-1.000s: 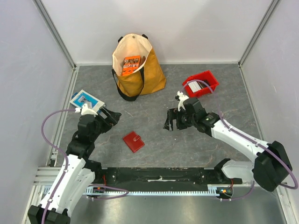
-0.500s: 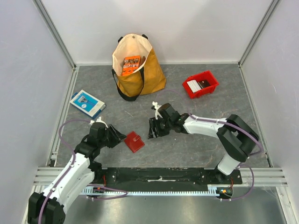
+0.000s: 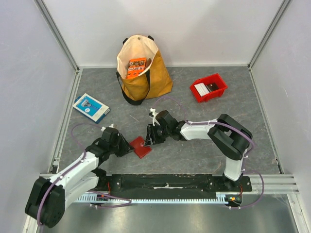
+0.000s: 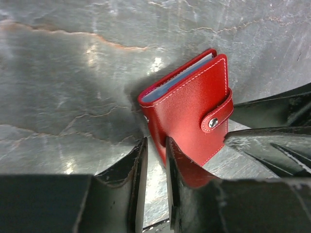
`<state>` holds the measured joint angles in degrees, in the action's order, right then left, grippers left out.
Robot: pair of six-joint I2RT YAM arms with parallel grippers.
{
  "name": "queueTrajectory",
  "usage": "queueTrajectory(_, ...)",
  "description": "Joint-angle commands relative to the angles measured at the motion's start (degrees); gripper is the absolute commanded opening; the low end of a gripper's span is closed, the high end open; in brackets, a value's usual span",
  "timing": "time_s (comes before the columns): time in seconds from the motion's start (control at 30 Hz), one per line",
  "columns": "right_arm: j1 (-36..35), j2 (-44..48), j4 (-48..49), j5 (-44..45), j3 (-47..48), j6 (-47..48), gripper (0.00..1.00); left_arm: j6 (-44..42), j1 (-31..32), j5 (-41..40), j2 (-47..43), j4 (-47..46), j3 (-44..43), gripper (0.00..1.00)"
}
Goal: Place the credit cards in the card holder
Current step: Open the card holder at the center of the board.
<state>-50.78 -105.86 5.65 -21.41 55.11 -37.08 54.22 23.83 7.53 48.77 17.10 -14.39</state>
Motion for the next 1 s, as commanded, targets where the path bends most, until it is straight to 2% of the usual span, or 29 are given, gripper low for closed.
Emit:
queueTrajectory(0.0, -0.63, -1.36, 4.63, -3.20, -1.32, -2.03, 0.46, -1.39, 2.53, -1.46, 5.09, -4.53, -3.09, 0.26)
queueTrajectory(0.27, -1.77, 7.06, 6.04, 0.39, -12.56, -4.22, 0.37, -11.67, 6.39, 0.20, 22.92, -9.46, -15.91, 0.18)
queueTrajectory(0.4, -4.40, 13.39, 6.74, 3.04, -17.84, -6.42, 0.37, -16.76, 6.75, 2.75, 29.87, -10.60, -23.03, 0.18)
queueTrajectory(0.5, -4.76, 18.22, 0.44, 7.86, -18.20, -3.63, 0.38, -20.80, 6.66, 3.54, 32.96, -7.80, -27.26, 0.24)
queueTrajectory(0.63, -3.01, 25.78, -10.46, 17.52, -14.78, 4.99, 0.44, -26.69, 6.58, 3.98, 30.51, -4.81, -26.66, 0.43)
queueTrajectory(0.73, 1.81, 26.42, -12.60, 17.81, -11.70, 8.86, 0.49, -27.41, 6.66, 5.12, 26.65, -3.57, -24.12, 0.57)
queueTrajectory(0.83, 6.74, 21.34, -12.24, 11.76, -7.58, 11.49, 0.52, -24.35, 6.66, 6.62, 23.57, -4.62, -20.51, 0.60)
queueTrajectory(0.97, 9.38, 11.59, -11.98, 6.13, 1.11, 13.96, 0.57, -15.57, 6.84, 8.37, 19.09, -9.44, -14.45, 0.62)
